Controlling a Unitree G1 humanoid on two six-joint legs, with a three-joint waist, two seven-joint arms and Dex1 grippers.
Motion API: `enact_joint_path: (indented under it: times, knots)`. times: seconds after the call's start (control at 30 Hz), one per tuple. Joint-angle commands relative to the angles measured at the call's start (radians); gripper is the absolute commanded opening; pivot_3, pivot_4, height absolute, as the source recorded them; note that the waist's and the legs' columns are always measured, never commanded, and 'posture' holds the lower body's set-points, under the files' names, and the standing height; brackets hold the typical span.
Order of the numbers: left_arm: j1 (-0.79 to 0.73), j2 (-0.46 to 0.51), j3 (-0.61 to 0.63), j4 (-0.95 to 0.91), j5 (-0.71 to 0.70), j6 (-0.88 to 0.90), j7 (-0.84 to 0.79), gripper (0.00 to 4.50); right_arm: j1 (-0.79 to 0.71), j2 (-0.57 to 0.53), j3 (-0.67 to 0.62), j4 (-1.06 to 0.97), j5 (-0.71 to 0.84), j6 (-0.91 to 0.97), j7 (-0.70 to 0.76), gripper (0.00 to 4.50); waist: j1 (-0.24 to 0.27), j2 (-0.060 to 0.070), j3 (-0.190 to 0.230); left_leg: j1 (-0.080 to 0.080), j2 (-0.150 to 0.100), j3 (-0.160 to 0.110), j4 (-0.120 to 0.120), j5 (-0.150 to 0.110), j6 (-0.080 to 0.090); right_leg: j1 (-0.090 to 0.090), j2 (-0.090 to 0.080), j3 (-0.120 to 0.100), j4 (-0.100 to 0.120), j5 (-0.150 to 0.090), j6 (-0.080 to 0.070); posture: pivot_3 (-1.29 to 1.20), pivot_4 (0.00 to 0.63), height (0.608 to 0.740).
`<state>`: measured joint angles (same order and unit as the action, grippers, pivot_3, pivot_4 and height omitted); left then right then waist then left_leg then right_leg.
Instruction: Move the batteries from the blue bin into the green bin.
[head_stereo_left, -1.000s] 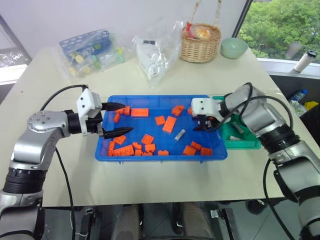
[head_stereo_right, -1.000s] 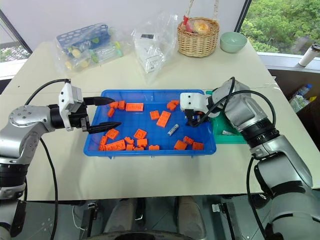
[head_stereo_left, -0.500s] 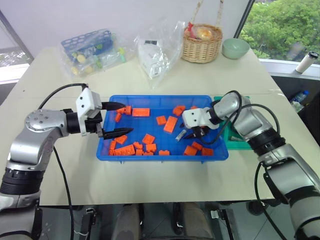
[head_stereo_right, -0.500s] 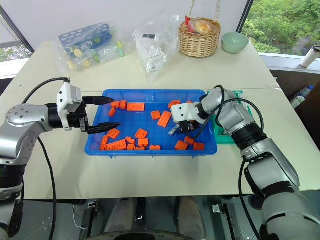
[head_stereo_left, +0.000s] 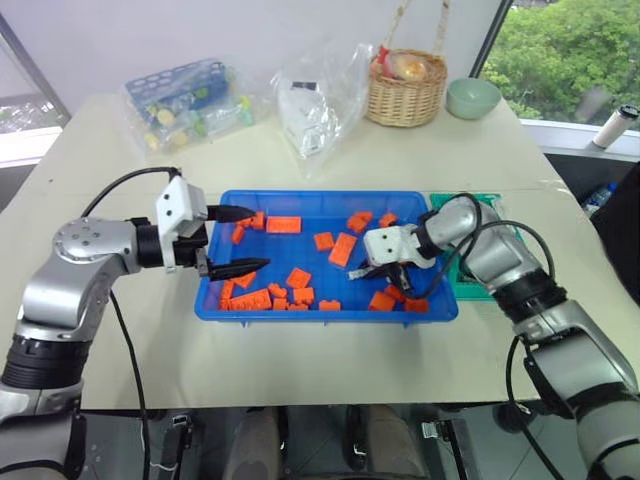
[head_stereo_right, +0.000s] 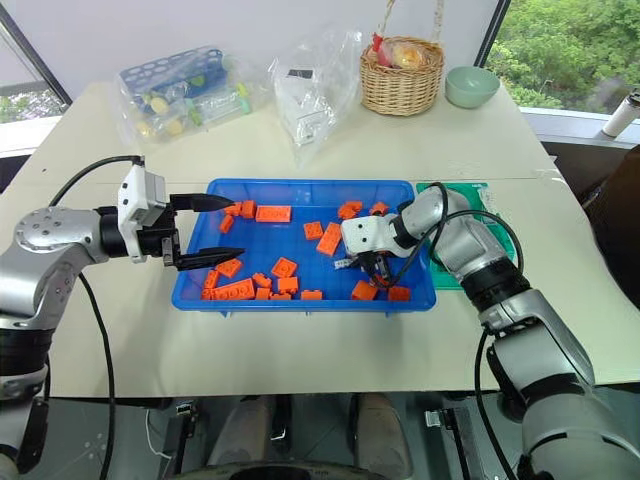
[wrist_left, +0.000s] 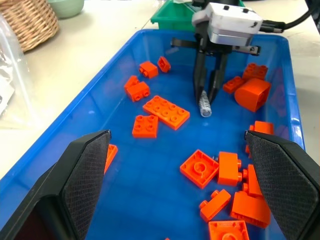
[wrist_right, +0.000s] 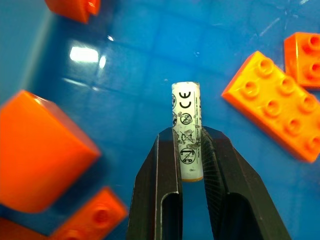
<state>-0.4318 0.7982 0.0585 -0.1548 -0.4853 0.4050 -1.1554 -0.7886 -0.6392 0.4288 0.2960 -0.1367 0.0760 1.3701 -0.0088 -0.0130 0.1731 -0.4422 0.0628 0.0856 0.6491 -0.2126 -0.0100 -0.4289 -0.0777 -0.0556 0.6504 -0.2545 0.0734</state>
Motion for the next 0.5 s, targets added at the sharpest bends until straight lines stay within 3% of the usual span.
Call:
enact_joint_path:
  times: [0.03, 0.23, 0.33, 0.5]
  knots:
    - [-0.023, -0.009, 0.012, -0.033, -0.037, 0.012, -0.004, 4.50, 0.041, -0.030, -0.134, -0.203, 0.097, 0.273, -0.036, 0.05, 0.000, 0.000, 0.000, 0.000, 0.000, 0.000, 0.000, 0.000, 0.000, 0.000, 0.000, 0.000, 0.000, 0.000, 0.000, 0.00, 0.150, 0.736]
    - [-0.034, -0.011, 0.014, -0.021, -0.066, 0.035, -0.027, 4.50, 0.101, -0.139, -0.480, -0.475, 0.236, 0.731, -0.194, 0.05, 0.007, 0.001, 0.001, -0.001, 0.000, 0.000, 0.000, 0.000, 0.000, -0.001, 0.000, 0.000, 0.001, 0.000, 0.000, 0.00, 0.150, 0.736]
    - [-0.061, -0.016, 0.007, 0.008, -0.074, 0.042, -0.042, 4.50, 0.219, -0.242, -0.614, -0.538, 0.234, 0.821, -0.254, 0.05, 0.022, -0.001, 0.000, -0.001, 0.000, -0.001, 0.000, 0.000, 0.000, 0.000, -0.001, 0.000, 0.000, 0.000, 0.000, 0.00, 0.150, 0.736]
    - [-0.105, -0.030, -0.014, 0.064, -0.060, 0.030, -0.068, 4.50, 0.391, -0.302, -0.717, -0.583, 0.249, 0.880, -0.339, 0.05, 0.020, -0.001, -0.001, 0.000, -0.001, 0.000, 0.001, 0.000, 0.000, 0.000, -0.001, 0.000, -0.001, 0.000, -0.001, 0.00, 0.150, 0.736]
